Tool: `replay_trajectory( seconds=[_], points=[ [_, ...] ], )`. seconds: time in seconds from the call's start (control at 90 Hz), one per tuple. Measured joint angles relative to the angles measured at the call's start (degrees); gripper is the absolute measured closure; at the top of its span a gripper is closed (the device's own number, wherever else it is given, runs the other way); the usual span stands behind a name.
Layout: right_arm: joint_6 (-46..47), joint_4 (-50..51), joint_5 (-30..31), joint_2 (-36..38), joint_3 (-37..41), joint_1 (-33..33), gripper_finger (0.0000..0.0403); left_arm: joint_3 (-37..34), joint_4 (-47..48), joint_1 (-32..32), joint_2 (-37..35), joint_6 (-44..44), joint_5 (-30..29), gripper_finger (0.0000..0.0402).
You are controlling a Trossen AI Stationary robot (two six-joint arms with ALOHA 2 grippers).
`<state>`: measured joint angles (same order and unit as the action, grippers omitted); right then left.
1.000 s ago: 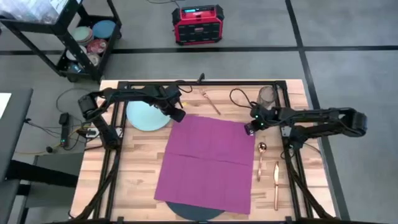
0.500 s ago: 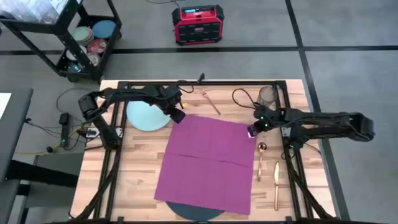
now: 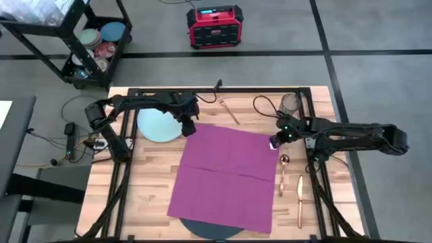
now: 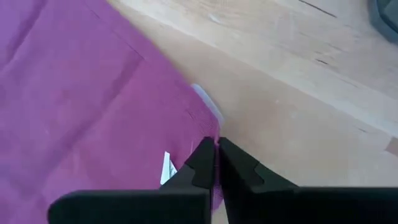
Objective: Set table place
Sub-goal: Fold the pink table napkin
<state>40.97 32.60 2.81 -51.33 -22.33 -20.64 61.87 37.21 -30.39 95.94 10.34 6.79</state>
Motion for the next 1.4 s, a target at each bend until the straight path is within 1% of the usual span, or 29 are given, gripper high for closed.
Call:
replay_trajectory(
  seconds=[0.111, 0.222, 0.256, 0.333, 0.4, 0.667, 0.911, 1.089, 1.4],
  points=[
    [0.15, -0.05, -0.04, 0.00, -0.01, 0.00, 0.0403, -0.02, -1.14, -0.01, 0.81, 0.20, 0.30, 0.0206],
    [0.15, -0.28, -0.04, 0.00, -0.02, 0.00, 0.0403, -0.04, -1.25, 0.33, 3.43, 1.59, 0.62, 0.0193],
    [0.19, -0.25, -0.05, 0.01, -0.02, 0.00, 0.0403, -0.04, -1.11, 0.51, 4.29, 2.27, -0.05, 0.0192],
    [0.65, -0.41, -0.07, 0.02, -0.02, 0.00, 0.0403, 0.20, -0.92, 0.85, 5.74, 3.16, -3.80, 0.0192],
    [0.81, -0.77, -0.26, 0.02, -0.04, 0.00, 0.0403, 0.86, -1.31, 0.84, 6.30, 3.18, -4.87, 0.0193],
    [0.79, -1.81, -0.50, 0.02, -0.07, 0.00, 0.0403, 1.09, -2.31, 0.74, 6.43, 3.64, -4.68, 0.0193],
    [0.61, -1.81, -0.50, 0.02, -0.07, 0.00, 0.0403, 1.11, -3.29, 1.81, 6.44, 7.38, -2.33, 0.0195],
    [0.62, -1.91, -0.50, 0.04, -0.07, 0.00, 0.0403, 1.27, -3.74, 1.87, 8.96, 6.98, -2.37, 0.0217],
    [0.63, -2.40, -1.01, 0.04, -0.11, 0.00, 0.0403, 1.44, -4.49, 1.76, 10.78, 2.96, -2.77, 0.0292]
  ],
)
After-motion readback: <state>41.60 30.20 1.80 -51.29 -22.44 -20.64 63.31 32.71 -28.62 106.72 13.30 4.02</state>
